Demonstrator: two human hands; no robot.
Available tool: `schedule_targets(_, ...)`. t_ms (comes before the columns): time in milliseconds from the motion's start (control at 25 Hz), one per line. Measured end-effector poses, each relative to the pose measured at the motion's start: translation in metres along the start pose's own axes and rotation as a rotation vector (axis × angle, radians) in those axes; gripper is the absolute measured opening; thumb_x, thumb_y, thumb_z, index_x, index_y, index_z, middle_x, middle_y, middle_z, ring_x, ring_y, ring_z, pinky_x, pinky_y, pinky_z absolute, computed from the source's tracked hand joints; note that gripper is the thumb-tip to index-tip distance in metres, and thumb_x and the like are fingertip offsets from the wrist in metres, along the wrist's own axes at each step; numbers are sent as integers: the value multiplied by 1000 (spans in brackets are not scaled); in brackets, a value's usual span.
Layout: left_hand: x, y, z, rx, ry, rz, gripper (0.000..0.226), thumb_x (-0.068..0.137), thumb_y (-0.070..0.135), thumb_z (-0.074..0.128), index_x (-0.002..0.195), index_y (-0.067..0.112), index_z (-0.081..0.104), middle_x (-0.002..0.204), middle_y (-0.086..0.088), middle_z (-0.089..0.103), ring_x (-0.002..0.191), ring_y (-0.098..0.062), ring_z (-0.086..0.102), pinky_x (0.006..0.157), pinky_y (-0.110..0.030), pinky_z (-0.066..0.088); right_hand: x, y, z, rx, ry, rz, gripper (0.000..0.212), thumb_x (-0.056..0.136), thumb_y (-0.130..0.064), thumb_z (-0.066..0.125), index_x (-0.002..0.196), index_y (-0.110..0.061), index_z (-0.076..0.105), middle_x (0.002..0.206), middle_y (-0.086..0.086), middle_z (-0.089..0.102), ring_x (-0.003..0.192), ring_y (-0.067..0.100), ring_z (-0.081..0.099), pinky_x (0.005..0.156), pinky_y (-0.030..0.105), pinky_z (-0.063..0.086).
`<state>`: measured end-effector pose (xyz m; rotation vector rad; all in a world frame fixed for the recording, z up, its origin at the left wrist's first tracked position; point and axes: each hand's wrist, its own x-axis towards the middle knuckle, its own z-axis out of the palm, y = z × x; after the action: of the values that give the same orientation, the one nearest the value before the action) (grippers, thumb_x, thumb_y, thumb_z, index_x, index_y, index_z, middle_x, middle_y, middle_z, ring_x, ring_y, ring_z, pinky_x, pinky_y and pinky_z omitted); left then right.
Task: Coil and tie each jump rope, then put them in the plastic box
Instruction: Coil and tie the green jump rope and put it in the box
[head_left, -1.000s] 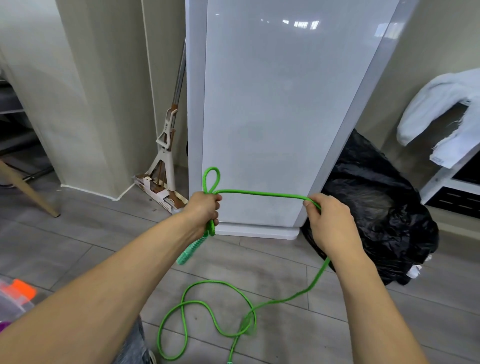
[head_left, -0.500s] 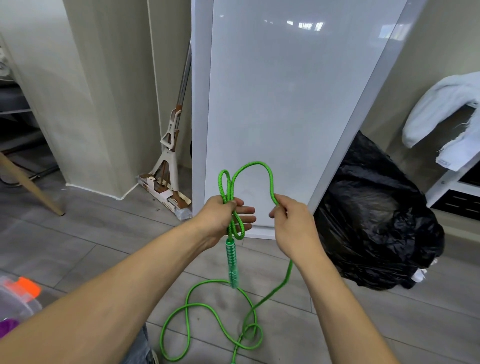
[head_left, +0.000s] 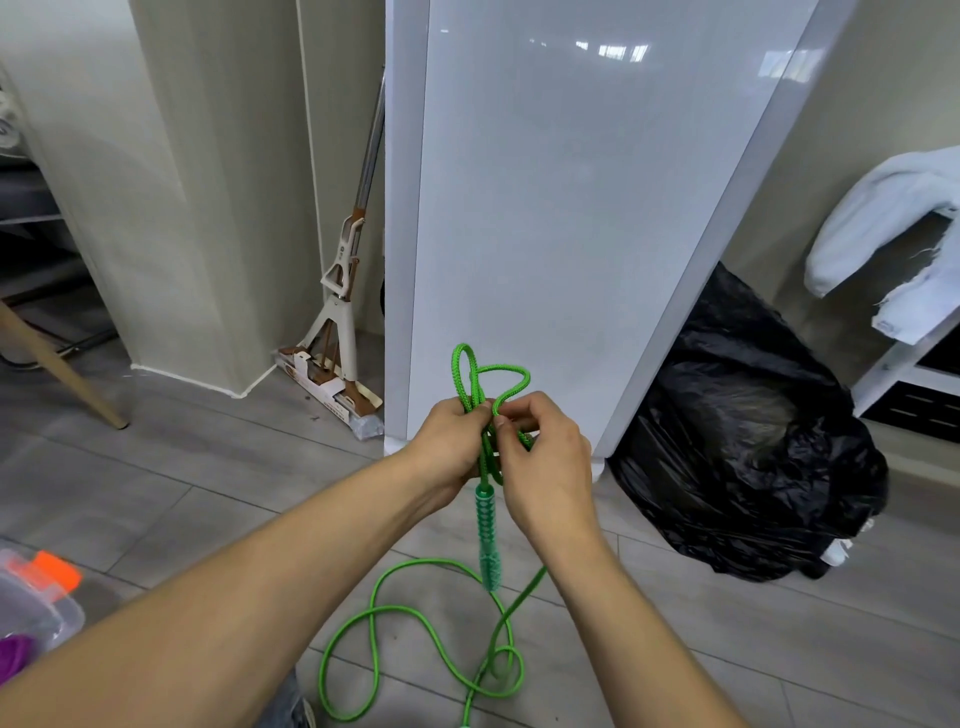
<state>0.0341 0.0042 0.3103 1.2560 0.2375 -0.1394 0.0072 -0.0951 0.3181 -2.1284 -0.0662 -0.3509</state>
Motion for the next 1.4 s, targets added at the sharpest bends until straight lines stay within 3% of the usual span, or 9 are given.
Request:
schedule_targets(240, -4, 8, 1, -89, -30, -63, 28, 105, 14, 41, 91, 6, 64, 73, -10, 70, 65, -22, 67, 65, -32, 51, 0, 5, 2, -51, -35, -74, 17, 94, -21, 57, 103, -27, 69, 96, -8, 69, 92, 11, 63, 80, 35, 54)
schedule_targets(400, 7, 8, -6, -39, 159, -52, 16, 104, 13, 43, 100, 3, 56, 74, -12, 59, 58, -22, 63, 59, -33, 51, -1, 4, -1, -145, -181, -137, 26, 98, -24, 52, 117, -33, 68, 103, -9, 68, 98, 12, 62, 82, 30, 51)
schedule_targets(520, 20, 13, -14, -93, 243, 14, 18, 105, 13, 38, 113, 2, 49, 73, -8, 55, 60, -25, 61, 64, -37, 53, -1, 3, -1, -234, -164, -128, 14, 97, -37, 55, 102, -30, 67, 87, -9, 70, 85, 16, 63, 68, 33, 49)
schedule_targets(680, 28, 26, -25, -406, 222, 9, 14, 105, 5, 34, 97, 5, 45, 71, -7, 48, 50, -20, 57, 48, -30, 55, 3, 8, -5, -321, -373, -81, 20, 99, -43, 50, 99, -31, 65, 73, -4, 65, 76, 20, 62, 68, 37, 52)
schedule_targets(800, 31, 31, -33, -477, 176, -20, 21, 105, 5, 32, 88, 9, 43, 61, -2, 38, 35, -11, 35, 38, -18, 38, 10, 9, -17, -257, -485, -85, 22, 101, -34, 48, 102, -32, 70, 63, -8, 56, 62, 10, 55, 60, 30, 46)
schedule_targets(960, 37, 31, -40, -174, 244, 115, 21, 106, 11, 31, 89, 14, 42, 62, 0, 32, 34, -7, 23, 37, -16, 23, 15, 12, -36, -360, -627, -63, 23, 100, -32, 51, 90, -29, 72, 57, -9, 45, 47, 2, 44, 46, 15, 30)
schedule_targets(1120, 51, 27, -63, 277, 419, 318, 16, 103, 25, 36, 96, 12, 42, 68, -4, 45, 52, -22, 40, 50, -31, 41, 23, 18, -61, -368, -704, 12, 24, 99, -34, 55, 86, -26, 74, 58, -10, 48, 48, 2, 42, 52, 18, 33)
schedule_targets(1240, 52, 29, -71, 579, 436, 396, 22, 99, 33, 37, 102, 13, 44, 82, -10, 57, 72, -31, 53, 72, -48, 51, 33, 21, -77, -452, -507, -6, 22, 98, -36, 56, 85, -26, 71, 63, -8, 51, 55, 6, 46, 51, 21, 33)
schedule_targets(1400, 41, 27, -55, 831, 257, 365, 20, 103, 33, 38, 102, 14, 45, 81, -5, 57, 68, -25, 51, 67, -39, 43, 33, 20, -78, -379, -263, -62, 21, 99, -36, 54, 87, -26, 67, 57, -7, 48, 51, 10, 42, 49, 27, 32)
